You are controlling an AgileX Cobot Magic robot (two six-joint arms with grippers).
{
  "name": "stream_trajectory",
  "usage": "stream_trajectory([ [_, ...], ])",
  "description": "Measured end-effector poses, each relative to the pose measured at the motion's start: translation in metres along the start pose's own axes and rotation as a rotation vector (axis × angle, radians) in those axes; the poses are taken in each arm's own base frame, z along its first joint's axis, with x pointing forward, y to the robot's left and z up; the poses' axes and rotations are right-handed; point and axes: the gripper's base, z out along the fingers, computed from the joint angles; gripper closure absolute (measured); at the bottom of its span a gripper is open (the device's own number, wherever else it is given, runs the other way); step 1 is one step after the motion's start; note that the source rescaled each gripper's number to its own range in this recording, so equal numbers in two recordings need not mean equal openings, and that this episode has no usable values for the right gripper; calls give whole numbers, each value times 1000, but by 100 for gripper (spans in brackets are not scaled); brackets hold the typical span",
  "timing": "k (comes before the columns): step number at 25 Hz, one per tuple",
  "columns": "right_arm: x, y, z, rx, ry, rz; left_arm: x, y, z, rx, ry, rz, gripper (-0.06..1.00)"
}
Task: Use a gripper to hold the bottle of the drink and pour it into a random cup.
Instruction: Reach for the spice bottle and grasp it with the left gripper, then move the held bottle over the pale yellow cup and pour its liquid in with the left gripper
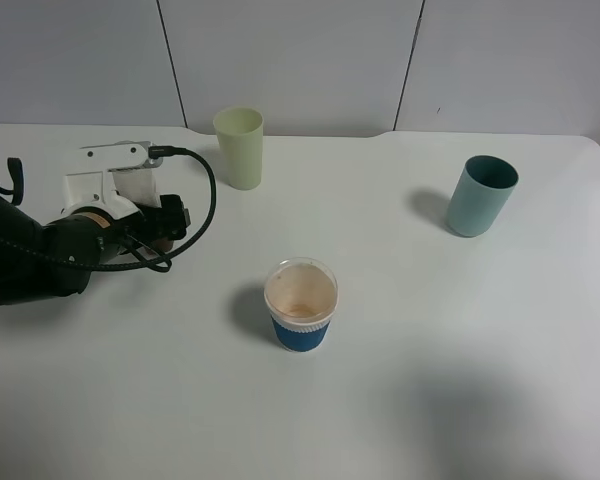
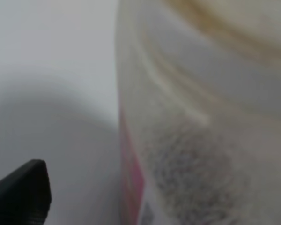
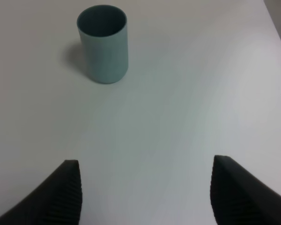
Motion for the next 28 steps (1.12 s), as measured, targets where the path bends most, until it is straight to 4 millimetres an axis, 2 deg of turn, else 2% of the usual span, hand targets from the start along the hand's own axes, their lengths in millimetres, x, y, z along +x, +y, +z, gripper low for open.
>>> stream_trajectory([
  [3, 0, 0, 0, 0, 0, 0, 0, 0, 0, 0, 1, 1, 12],
  [5, 0, 0, 0, 0, 0, 0, 0, 0, 0, 0, 1, 1, 27],
  [6, 0, 0, 0, 0, 0, 0, 1, 0, 0, 0, 2, 2, 39],
  [9, 0, 0, 0, 0, 0, 0, 1, 0, 1, 3, 1, 7, 86],
  [10, 0, 0, 0, 0, 0, 0, 1, 0, 1, 5, 1, 8, 94],
  [28, 0, 0, 0, 0, 0, 0, -1, -5, -4, 59, 41, 145, 94],
])
